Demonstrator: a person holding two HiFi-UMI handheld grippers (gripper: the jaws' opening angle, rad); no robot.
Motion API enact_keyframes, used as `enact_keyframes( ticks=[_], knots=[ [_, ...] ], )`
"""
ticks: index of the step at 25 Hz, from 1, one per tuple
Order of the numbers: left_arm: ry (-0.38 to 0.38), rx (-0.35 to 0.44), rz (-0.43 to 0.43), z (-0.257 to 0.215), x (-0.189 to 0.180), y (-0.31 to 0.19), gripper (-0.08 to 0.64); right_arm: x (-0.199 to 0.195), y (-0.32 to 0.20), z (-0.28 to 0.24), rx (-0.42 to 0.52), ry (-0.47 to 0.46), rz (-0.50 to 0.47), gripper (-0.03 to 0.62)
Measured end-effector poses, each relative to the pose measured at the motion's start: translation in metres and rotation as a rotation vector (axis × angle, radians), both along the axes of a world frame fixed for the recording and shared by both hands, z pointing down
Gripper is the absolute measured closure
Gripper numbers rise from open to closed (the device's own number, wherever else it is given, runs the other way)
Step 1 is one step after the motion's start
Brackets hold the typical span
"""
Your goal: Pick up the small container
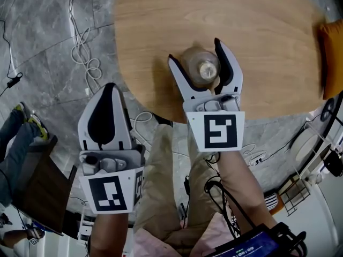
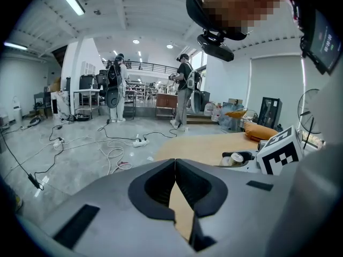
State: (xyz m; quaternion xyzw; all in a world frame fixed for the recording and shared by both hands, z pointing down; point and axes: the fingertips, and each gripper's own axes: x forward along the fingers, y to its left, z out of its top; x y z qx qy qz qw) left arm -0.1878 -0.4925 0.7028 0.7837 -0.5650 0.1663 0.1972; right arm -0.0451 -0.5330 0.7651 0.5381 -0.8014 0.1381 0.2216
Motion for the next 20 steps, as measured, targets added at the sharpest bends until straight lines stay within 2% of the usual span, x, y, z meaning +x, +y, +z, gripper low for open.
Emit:
enact_keyframes(
  ticks=[9,20],
  knots=[
    [0.006,0.003,-0.008,0.001,-0.009,0.001,0.546,-0.006,0.002,0.006,-0.007,0.014,-0.007,0.21],
    [0.004,0.001,-0.02,0.002,-0.015,0.0,0.546,-0.003,-0.002,0.009,0.012,0.042,0.012,0.249]
  ],
)
